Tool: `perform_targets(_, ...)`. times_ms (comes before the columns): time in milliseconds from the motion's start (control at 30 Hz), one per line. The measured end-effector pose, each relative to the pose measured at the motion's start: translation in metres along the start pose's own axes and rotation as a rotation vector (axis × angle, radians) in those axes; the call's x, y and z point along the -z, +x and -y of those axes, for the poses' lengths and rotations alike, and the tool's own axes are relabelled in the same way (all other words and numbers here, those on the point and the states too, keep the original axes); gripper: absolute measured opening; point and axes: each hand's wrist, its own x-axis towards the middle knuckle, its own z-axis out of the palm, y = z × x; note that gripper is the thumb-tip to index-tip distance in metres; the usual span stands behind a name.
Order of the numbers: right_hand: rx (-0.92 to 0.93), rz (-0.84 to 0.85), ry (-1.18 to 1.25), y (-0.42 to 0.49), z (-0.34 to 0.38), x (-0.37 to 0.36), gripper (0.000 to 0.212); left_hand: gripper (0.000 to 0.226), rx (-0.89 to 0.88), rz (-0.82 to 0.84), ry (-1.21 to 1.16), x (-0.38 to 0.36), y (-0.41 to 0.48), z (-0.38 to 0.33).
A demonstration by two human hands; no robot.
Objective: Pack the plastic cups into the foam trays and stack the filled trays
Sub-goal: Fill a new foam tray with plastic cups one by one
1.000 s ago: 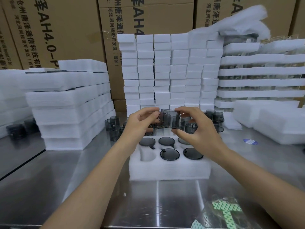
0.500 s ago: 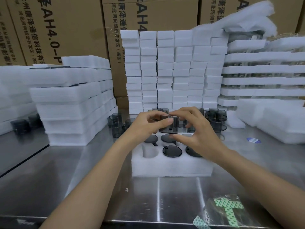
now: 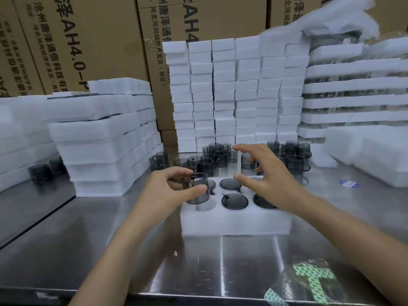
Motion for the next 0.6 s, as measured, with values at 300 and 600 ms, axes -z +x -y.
perform_targets(300,-0.003,0.000,-0.014,0.000,-0.006,-0.002,0.059,0.061,-0.078,-0.030,0.089,-0.009,-0.012,-0.002)
perform_targets(600,-0.006,0.005,-0.024,0.001,-0.007,-0.003,0.057,0.062,-0.108,-0.141,0.242,-0.014,-0.016,-0.004)
